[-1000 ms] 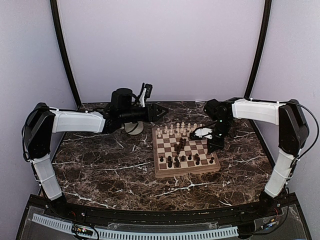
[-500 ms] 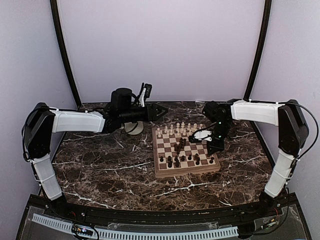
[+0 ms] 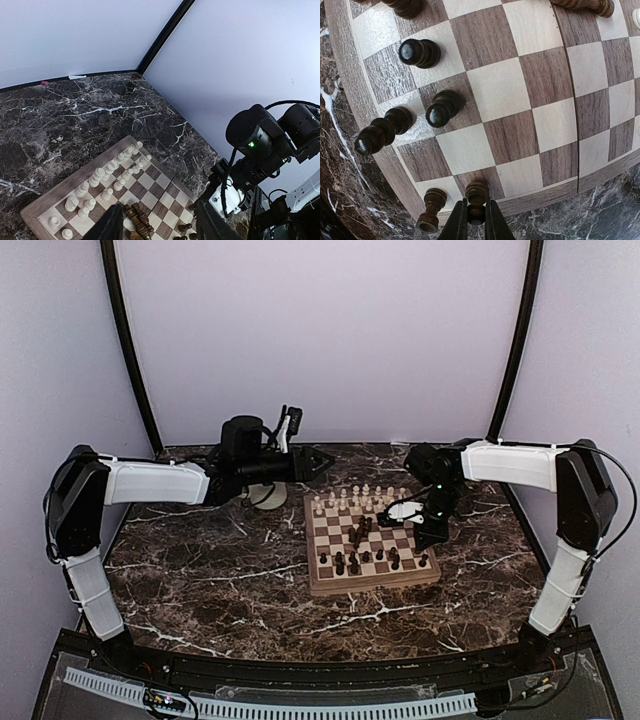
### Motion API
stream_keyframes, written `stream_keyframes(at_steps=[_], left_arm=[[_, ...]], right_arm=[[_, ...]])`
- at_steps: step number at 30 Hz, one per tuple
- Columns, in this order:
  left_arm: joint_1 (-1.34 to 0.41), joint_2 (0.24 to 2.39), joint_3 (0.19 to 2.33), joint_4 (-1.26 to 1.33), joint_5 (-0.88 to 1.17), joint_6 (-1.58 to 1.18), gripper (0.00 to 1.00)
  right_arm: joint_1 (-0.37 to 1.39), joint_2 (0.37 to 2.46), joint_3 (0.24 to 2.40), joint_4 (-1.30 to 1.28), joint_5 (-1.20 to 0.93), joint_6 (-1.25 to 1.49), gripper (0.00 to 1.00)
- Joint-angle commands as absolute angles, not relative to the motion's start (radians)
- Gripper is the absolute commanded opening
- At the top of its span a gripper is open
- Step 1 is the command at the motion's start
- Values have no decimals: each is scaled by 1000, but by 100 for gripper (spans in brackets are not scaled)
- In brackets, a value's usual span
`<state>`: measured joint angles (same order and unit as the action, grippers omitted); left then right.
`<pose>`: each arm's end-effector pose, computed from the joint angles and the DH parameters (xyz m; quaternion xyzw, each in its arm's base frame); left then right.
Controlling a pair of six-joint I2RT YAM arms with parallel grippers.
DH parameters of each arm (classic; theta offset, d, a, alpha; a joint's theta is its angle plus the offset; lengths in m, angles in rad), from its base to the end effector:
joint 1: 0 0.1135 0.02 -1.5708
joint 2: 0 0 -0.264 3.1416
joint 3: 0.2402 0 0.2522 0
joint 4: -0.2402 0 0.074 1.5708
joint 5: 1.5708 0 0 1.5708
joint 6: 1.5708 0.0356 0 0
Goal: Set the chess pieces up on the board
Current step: Place the pawn at a7.
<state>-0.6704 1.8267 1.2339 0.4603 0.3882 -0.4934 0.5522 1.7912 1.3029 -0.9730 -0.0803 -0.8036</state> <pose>0.3282 -0.2774 0.2677 0.1918 0.7241 -0.4765 0.4602 0.2830 0.1777 0.2004 -0.6274 0.7757 0.0329 0.0593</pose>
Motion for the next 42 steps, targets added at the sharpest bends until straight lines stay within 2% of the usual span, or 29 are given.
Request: stream_keyframes(at_steps=[1, 15, 22, 28, 38, 42], left_arm=[[-665, 1807, 1230, 457, 408, -499, 52], [-663, 1812, 1224, 459, 415, -506, 52], [-662, 1812, 1240, 429, 412, -497, 52], [-667, 1802, 1278, 248, 394, -452, 51], [-763, 1896, 1476, -182, 262, -352, 47], [-766, 1928, 1504, -249, 244, -398, 46]], right_arm=[[561, 1801, 1299, -980, -74, -806, 14], [563, 1811, 1310, -986, -76, -802, 21], [561, 1795, 1404, -1040, -144, -791, 27], [543, 1759, 1457, -1052, -219, -782, 29], [514, 1761, 1457, -836, -295, -733, 30], [521, 1781, 1459, -778, -346, -819, 39]])
